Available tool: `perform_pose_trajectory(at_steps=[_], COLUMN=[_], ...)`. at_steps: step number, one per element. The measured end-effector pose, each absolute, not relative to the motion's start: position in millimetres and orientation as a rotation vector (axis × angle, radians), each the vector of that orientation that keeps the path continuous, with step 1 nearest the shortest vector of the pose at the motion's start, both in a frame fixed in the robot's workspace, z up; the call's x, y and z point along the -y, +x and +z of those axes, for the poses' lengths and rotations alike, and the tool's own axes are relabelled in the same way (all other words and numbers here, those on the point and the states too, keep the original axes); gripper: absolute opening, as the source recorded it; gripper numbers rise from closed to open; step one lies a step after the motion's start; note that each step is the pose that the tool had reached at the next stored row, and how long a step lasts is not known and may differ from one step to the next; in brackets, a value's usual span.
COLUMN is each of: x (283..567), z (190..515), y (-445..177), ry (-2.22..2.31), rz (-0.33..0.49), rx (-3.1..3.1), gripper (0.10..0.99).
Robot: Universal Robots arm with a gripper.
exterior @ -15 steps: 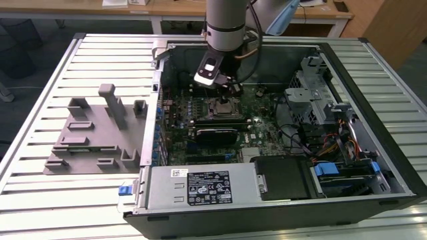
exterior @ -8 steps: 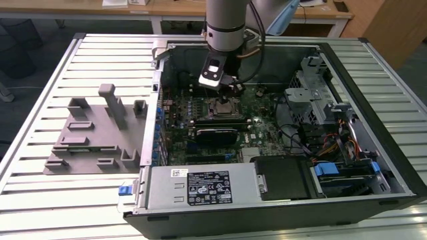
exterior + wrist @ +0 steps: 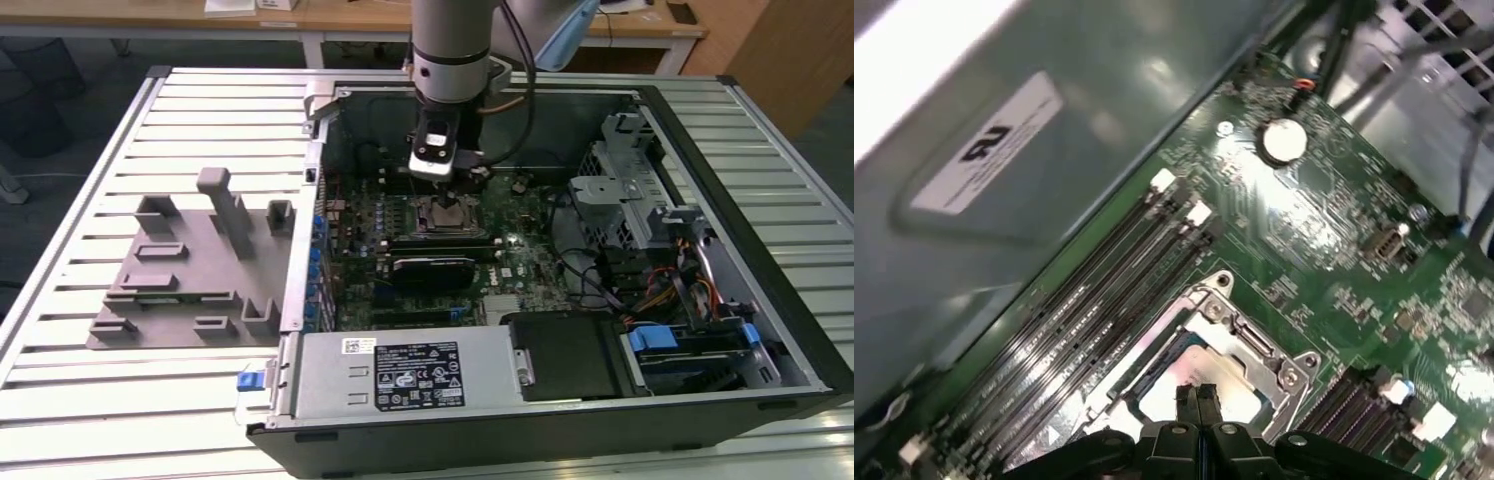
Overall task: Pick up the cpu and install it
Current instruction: 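Close the cpu cover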
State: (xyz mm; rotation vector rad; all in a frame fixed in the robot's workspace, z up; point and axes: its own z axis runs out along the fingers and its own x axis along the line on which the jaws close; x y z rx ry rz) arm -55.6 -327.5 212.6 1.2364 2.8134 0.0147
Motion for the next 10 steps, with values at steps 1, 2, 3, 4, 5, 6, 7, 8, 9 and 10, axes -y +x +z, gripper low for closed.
perform_pose_trajectory(at_steps=[1, 2, 3, 4, 5, 6, 7, 8, 9, 10], x=[327.5, 327.5, 327.5, 327.5, 327.5, 327.5, 327.5, 327.5, 327.5, 327.5], z=[212.6, 212.5, 212.5, 212.5, 212.4, 212.4, 212.4, 212.3, 212.2, 212.2], y=[-55.6, -55.6, -55.6, -55.7, -55.7, -55.7, -55.7, -55.8, -55.7, -55.7], ry=[1.213, 1.189, 1.165, 1.14, 1.116, 1.09, 1.064, 1.037, 1.01, 0.984], rz=[0.014, 0.014, 0.014, 0.014, 0.015, 0.015, 0.016, 0.016, 0.017, 0.018], rx=[-2.823, -2.833, -2.843, -2.853, -2.863, -2.872, -2.882, -2.892, -2.902, -2.91], gripper=[0.106, 0.106, 0.106, 0.106, 0.106, 0.106, 0.106, 0.106, 0.106, 0.106])
